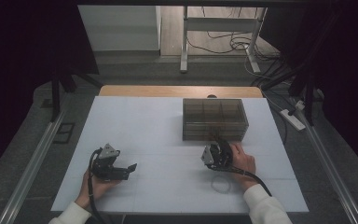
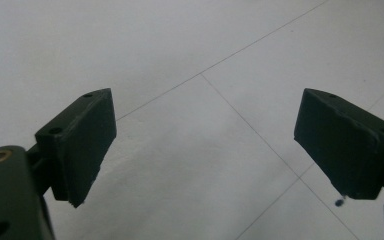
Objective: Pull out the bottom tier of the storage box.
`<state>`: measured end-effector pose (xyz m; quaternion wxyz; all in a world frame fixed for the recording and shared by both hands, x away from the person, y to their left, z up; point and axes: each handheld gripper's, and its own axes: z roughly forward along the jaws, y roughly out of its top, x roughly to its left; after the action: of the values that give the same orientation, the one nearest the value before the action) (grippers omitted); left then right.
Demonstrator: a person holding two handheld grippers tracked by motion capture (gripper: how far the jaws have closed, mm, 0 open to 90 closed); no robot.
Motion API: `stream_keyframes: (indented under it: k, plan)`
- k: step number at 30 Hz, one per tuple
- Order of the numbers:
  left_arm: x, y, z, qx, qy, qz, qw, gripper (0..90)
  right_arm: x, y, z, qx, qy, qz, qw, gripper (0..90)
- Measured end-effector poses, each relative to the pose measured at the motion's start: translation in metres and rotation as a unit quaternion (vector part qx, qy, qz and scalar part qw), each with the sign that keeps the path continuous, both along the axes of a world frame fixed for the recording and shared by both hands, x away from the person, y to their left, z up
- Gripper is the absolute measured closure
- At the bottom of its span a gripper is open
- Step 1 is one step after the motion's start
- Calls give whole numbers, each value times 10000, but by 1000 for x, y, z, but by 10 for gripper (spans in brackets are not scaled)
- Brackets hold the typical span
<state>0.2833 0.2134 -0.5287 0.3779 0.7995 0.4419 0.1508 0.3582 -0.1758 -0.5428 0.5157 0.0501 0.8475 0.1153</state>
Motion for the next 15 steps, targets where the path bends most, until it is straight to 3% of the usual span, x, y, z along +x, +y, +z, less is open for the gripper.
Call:
stream_keyframes:
  k: [15]
  plan:
    - [0,0,0,20,3,5,10000,109,3,2,-3,-92,-51,-14,9999,602]
